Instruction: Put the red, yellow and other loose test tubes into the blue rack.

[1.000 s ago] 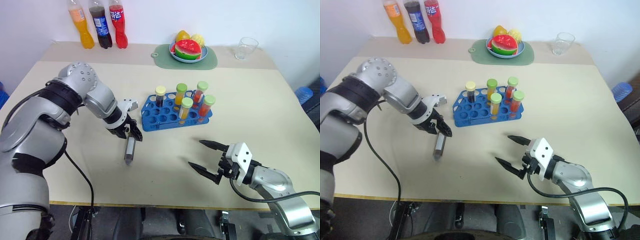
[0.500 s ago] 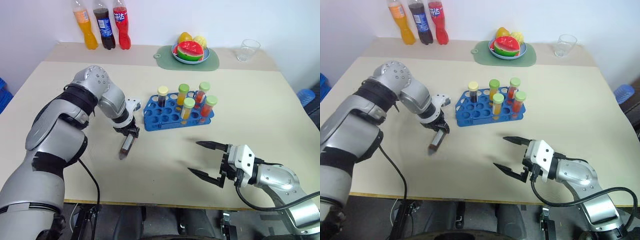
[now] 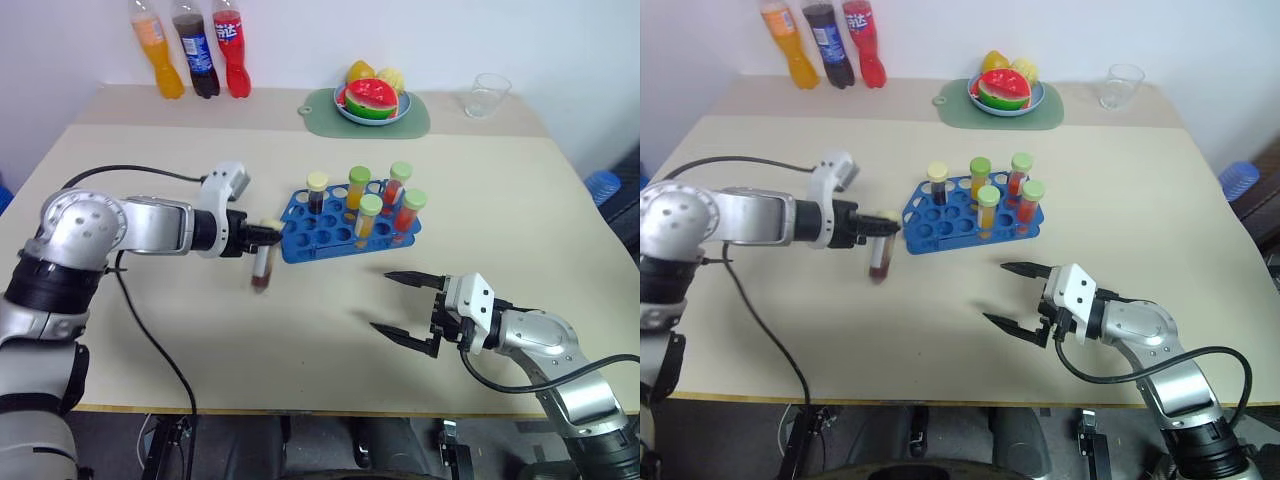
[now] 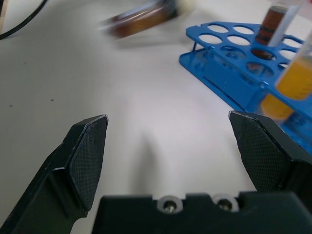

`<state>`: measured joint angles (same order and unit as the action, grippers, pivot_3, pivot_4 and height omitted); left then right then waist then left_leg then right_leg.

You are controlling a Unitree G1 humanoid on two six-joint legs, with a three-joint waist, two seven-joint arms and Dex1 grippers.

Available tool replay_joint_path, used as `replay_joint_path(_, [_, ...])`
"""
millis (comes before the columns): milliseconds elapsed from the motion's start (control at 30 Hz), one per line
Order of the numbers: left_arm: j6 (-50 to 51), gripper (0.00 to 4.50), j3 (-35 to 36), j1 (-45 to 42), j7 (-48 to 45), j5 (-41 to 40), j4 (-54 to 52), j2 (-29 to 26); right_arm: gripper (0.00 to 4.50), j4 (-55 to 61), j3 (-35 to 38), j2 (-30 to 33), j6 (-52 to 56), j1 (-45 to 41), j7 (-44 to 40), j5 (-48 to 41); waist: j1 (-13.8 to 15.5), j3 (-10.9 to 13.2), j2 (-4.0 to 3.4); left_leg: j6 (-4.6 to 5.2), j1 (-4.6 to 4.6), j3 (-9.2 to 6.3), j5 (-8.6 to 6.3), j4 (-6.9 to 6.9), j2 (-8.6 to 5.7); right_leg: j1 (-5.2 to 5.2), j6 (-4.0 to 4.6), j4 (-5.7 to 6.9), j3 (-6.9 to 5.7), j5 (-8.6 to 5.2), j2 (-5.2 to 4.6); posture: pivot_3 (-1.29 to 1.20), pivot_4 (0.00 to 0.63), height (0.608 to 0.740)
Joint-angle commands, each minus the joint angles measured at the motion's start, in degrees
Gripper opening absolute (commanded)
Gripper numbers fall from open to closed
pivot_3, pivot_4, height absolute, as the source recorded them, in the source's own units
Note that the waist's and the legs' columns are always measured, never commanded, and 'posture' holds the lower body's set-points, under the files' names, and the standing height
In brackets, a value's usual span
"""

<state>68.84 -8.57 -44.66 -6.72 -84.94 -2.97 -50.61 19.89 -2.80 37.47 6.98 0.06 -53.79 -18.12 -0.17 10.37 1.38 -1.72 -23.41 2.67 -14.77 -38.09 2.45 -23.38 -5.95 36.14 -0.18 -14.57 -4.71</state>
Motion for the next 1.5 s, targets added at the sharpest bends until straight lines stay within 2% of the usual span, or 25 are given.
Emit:
replay_joint_path(33, [-10.83,0.87,4.83,3.97,-23.67,9.08,-7.61,0.0,4.41,-0.01,-0.04,-0.73,-1.55,-1.06,0.24,0.28,0.21,-0.01,-0.02,0.01,0.0,0.03,-0.01,0.0,-0.01,0.0,0.01,-0.02,0.0,-0.01,0.0,0.0,0.15,0.74])
replay_joint_path(100, [-15.87,0.87,6.06,5.02,-28.44,13.67,-7.49,2.32,4.41,-0.37,0.07,-0.86,-1.82,-1.25,0.46,0.52,0.67,-0.01,-0.03,0.31,0.01,0.05,-0.18,0.0,-0.01,0.01,0.02,-0.03,0.01,-0.01,0.0,0.0,0.15,0.74])
replay_joint_path(167, [-23.59,0.87,8.32,6.06,-31.63,17.83,-6.6,7.48,4.41,-0.57,0.34,-1.02,-2.17,-1.25,1.11,0.99,1.06,-0.02,-0.04,0.36,0.02,0.05,-0.21,-0.02,-0.01,0.03,0.02,-0.04,0.01,-0.01,0.0,0.0,0.15,0.74])
replay_joint_path(233, [-31.85,0.87,6.66,6.43,-35.73,26.62,-6.43,10.27,4.41,-0.55,0.77,-1.19,-2.45,-1.06,1.89,1.29,1.03,-0.02,-0.02,0.38,-0.01,0.03,-0.22,-0.04,-0.01,0.04,0.02,-0.04,0.01,0.0,0.0,0.0,0.15,0.74])
replay_joint_path(333, [-40.66,0.87,5.0,5.27,-42.37,34.39,-2.57,14.88,4.41,-0.38,1.19,-1.4,-2.86,-0.62,3.14,1.69,0.91,-0.04,-0.05,0.43,-0.01,0.05,-0.24,-0.05,-0.02,0.04,0.0,-0.05,0.03,0.0,0.01,0.0,0.15,0.74])
replay_joint_path(500, [-48.19,0.87,1.83,4.31,-48.56,44.56,4.23,20.43,4.41,-0.04,1.0,-1.99,-3.48,0.16,5.4,2.73,0.82,-0.03,-0.04,0.46,0.0,0.05,-0.25,-0.06,-0.01,0.04,-0.02,-0.05,0.03,0.01,0.04,0.0,0.15,0.74])
replay_joint_path(633, [-53.46,0.87,0.78,4.97,-51.16,50.55,8.8,23.37,4.41,0.3,1.24,-2.44,-3.55,0.65,6.91,3.22,0.81,-0.03,-0.04,0.49,0.0,0.04,-0.27,-0.06,-0.01,0.02,-0.15,-0.03,0.03,0.07,0.04,0.0,0.15,0.74])
replay_joint_path(700, [-54.63,0.87,1.37,4.81,-50.89,52.17,11.4,25.17,4.41,0.37,1.4,-2.7,-3.49,0.81,7.37,3.24,0.86,-0.04,-0.05,0.5,0.0,0.04,-0.27,-0.06,0.0,0.02,-0.18,-0.02,0.03,0.09,0.04,0.0,0.15,0.74])
replay_joint_path(800, [-61.5,0.87,1.33,5.02,-48.86,57.88,18.44,28.52,4.41,0.71,1.31,-2.96,-3.47,1.35,8.09,3.46,0.89,-0.03,-0.04,0.51,0.0,0.03,-0.28,-0.07,0.0,0.03,-0.2,-0.03,0.03,0.1,0.04,0.0,0.15,0.74])
replay_joint_path(1133, [-69.28,0.87,1.79,4.49,-48.37,64.24,26.83,33.12,4.41,0.6,1.51,-2.45,-3.12,0.88,8.4,3.08,0.88,-0.07,-0.04,0.53,0.03,0.02,-0.29,-0.08,0.0,0.07,-0.21,-0.01,0.03,0.11,0.05,0.0,0.15,0.74])
replay_joint_path(1500, [-66.53,0.87,1.96,7.69,-53.09,63.18,23.35,34.42,4.41,0.49,1.95,-2.18,-2.98,0.78,8.28,2.88,0.88,-0.1,-0.05,0.54,0.06,0.01,-0.3,-0.08,0.01,0.12,-0.22,-0.01,0.03,0.11,0.05,0.0,0.15,0.74])
